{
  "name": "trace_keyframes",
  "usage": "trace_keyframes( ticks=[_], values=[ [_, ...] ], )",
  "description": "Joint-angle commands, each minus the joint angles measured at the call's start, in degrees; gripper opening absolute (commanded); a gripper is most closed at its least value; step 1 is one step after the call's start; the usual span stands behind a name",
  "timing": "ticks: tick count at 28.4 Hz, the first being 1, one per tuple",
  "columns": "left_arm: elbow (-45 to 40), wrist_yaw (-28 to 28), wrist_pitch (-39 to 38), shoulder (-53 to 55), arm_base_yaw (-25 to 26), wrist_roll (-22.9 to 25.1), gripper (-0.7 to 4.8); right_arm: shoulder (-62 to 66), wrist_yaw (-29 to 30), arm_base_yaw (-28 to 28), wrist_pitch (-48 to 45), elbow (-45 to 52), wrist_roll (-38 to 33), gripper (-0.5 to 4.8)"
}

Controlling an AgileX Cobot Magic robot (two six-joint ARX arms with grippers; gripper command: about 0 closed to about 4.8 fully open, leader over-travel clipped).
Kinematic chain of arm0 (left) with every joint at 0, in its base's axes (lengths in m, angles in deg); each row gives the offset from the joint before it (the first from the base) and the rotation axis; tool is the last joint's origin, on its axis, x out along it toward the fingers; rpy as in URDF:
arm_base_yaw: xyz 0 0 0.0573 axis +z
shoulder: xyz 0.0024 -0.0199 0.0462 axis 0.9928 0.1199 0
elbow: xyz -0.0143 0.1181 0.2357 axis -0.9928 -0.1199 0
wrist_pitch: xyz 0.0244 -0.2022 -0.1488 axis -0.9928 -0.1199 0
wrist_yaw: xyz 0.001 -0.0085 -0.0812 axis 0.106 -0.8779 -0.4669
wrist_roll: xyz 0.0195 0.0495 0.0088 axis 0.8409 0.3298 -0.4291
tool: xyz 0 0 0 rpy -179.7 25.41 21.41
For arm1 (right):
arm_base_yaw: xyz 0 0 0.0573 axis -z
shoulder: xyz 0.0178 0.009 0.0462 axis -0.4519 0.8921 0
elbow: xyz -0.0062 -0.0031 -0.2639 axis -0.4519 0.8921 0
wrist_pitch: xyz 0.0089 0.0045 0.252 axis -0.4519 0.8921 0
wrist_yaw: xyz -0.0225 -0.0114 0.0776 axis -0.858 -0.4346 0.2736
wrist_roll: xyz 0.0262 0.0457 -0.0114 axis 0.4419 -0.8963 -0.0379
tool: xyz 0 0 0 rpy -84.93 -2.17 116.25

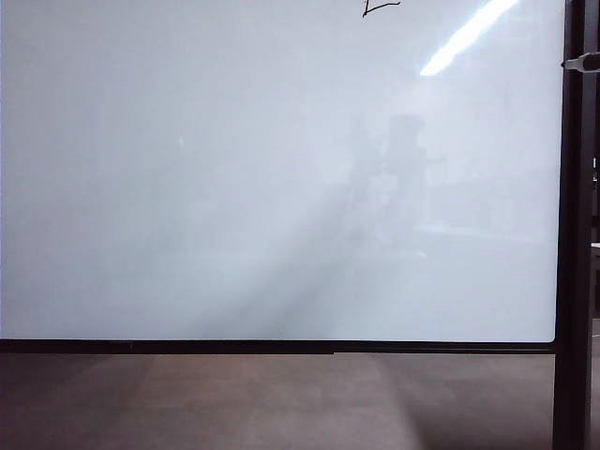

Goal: Reach to the right to find the marker pen, pick it up, and write the number 2 on the whiteboard.

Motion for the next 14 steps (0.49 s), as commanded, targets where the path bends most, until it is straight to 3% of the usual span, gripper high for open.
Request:
trace_keyframes(
  ticks=[1, 7, 14],
  values=[
    [-0.3, -0.4, 0.9, 0.0, 4.8, 2.3, -0.05, 0.0, 0.1, 0.0, -0.8, -0.1, -0.3, 0.63],
    [-3.0, -2.9, 5.3, 0.0, 11.0, 2.2, -0.05, 0.0, 0.1, 0.0, -0.8, -0.1, -0.2, 0.63],
    [-3.0, -0.7, 7.0, 0.0, 11.2, 4.7, -0.05, -0.3, 0.0, 0.0, -0.8, -0.1, -0.2, 0.63]
  ],
)
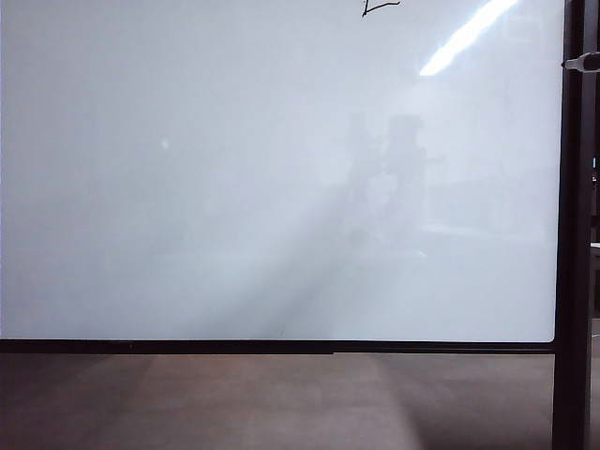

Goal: Reach to the right to find the marker pen, pick it up, and write the number 2 on the whiteboard.

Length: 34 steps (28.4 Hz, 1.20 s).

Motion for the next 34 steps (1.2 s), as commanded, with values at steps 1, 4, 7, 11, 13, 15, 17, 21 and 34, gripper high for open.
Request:
trace_keyframes(
  ticks=[1, 4, 7, 11, 13, 15, 17, 21, 34],
  values=[
    [0.1, 1.3, 1.1, 0.0, -0.3, 1.2, -0.05, -0.2, 0.0, 0.0, -0.8, -0.1, -0.2, 0.63],
    [0.1, 1.2, 1.5, 0.0, -0.3, 0.0, -0.05, -0.2, 0.1, 0.0, -0.8, -0.1, -0.2, 0.63],
    [0.1, 1.2, 1.5, 0.0, -0.3, -0.1, -0.05, -0.2, 0.0, 0.0, -0.8, -0.1, -0.2, 0.63],
    [0.1, 1.2, 1.5, 0.0, -0.3, -0.1, -0.05, -0.2, 0.1, 0.0, -0.8, -0.1, -0.3, 0.63],
    [0.1, 1.3, 1.6, 0.0, -0.2, 0.0, -0.04, -0.2, 0.0, 0.0, -0.8, -0.1, -0.3, 0.63],
    [0.1, 1.2, 1.5, 0.0, -0.2, 0.2, -0.04, -0.2, 0.0, 0.1, -0.8, -0.1, -0.3, 0.63],
    [0.1, 1.2, 1.5, 0.0, -0.2, 0.1, -0.04, -0.2, 0.1, 0.1, -0.8, -0.1, -0.3, 0.63],
    [0.1, 0.7, 1.5, 0.0, -0.2, -0.3, -0.04, -0.2, 0.0, 0.1, -0.8, -0.1, -0.3, 0.63],
    [0.1, 0.7, 1.5, 0.0, -0.2, -0.3, -0.04, -0.2, 0.0, 0.1, -0.8, -0.1, -0.2, 0.63]
  ],
)
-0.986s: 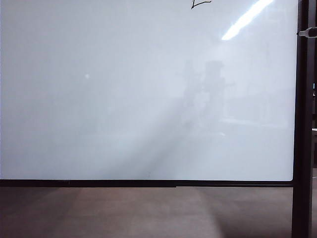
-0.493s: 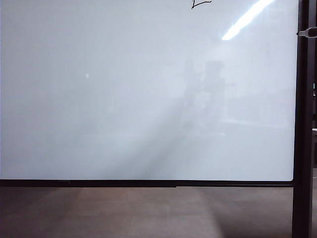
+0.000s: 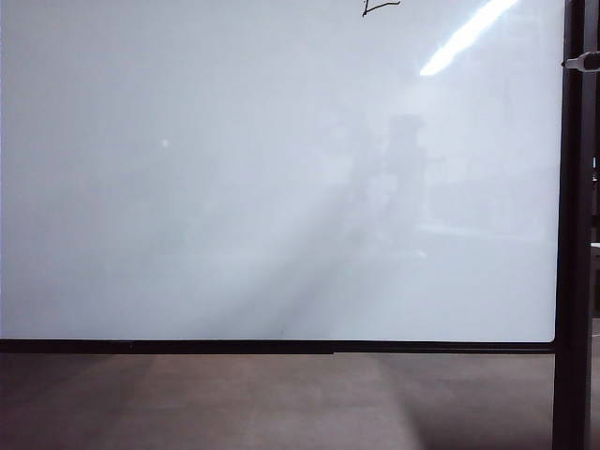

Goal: Reach to the right to find the marker pen, pick it up, and write the number 2 on the whiteboard.

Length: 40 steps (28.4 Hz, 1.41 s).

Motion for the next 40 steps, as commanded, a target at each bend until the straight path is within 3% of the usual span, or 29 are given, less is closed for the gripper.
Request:
trace_keyframes(
  ticks=[1, 10, 22, 33, 40],
  values=[
    [0.1, -0.3, 0.8, 0.0, 0.0, -0.3, -0.04, -0.1, 0.0, 0.0, -0.8, -0.1, -0.3, 0.63],
    [0.1, -0.3, 0.8, 0.0, 0.0, -0.3, -0.04, -2.2, 0.0, 1.9, -1.6, 2.6, -0.2, 0.63],
    [0.1, -0.3, 0.8, 0.0, 0.0, -0.3, -0.04, -6.1, 0.3, 9.8, -21.6, 15.4, -0.2, 0.63],
    [0.1, -0.3, 0.7, 0.0, 0.0, -0.3, -0.04, -8.6, 8.5, 17.7, -24.2, 19.7, -0.2, 0.63],
    [0.1, -0.3, 0.7, 0.0, 0.0, -0.3, -0.04, -8.6, 9.0, 18.8, -23.7, 19.7, -0.2, 0.63]
  ],
)
